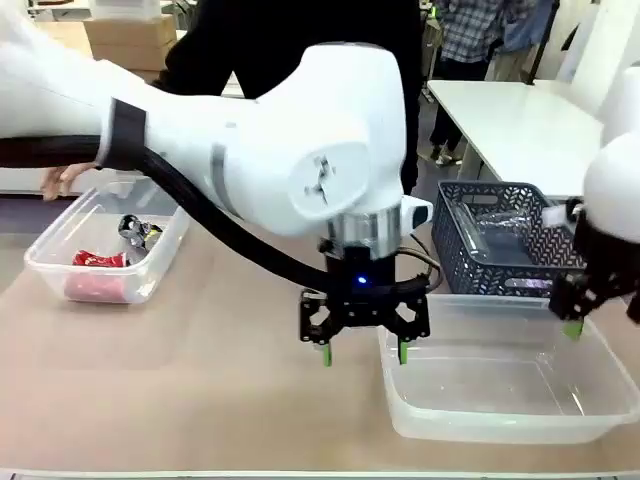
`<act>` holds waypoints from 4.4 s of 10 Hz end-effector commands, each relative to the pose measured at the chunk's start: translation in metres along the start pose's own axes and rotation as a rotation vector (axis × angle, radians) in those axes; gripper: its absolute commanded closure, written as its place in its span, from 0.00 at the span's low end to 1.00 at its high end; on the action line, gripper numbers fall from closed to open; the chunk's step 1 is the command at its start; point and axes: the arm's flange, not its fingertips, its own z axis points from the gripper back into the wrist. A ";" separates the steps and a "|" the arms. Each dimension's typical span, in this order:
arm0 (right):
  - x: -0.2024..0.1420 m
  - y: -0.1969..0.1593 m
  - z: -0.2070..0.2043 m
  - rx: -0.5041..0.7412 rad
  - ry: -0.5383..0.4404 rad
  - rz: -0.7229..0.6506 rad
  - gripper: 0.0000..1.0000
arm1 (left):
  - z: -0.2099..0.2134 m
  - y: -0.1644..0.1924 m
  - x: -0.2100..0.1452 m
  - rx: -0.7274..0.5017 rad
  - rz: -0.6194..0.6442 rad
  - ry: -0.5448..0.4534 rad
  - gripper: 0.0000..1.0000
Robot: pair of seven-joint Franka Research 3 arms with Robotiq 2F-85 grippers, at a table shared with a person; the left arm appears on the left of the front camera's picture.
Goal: Sort the waste into each basket.
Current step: Pick up the Organizing box on the right side of the table and lift it.
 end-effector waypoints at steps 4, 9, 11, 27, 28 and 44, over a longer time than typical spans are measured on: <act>-0.010 -0.014 -0.042 0.009 0.059 -0.028 0.00 | -0.039 -0.037 0.026 0.115 0.088 -0.165 0.00; -0.010 -0.004 -0.078 0.020 0.125 0.035 0.00 | -0.056 -0.030 0.030 0.085 0.077 -0.121 0.00; -0.017 -0.006 -0.076 0.025 0.106 0.038 0.57 | -0.058 -0.031 0.034 0.120 0.040 -0.069 0.44; -0.050 0.025 0.055 0.049 0.170 0.104 1.00 | 0.047 0.065 -0.066 0.078 -0.268 -0.126 1.00; -0.037 0.039 0.074 0.108 0.177 0.090 1.00 | 0.064 0.089 -0.072 0.064 -0.235 -0.167 1.00; 0.101 0.189 0.116 0.348 0.242 -0.041 0.95 | 0.078 0.155 0.069 -0.056 -0.079 -0.102 0.95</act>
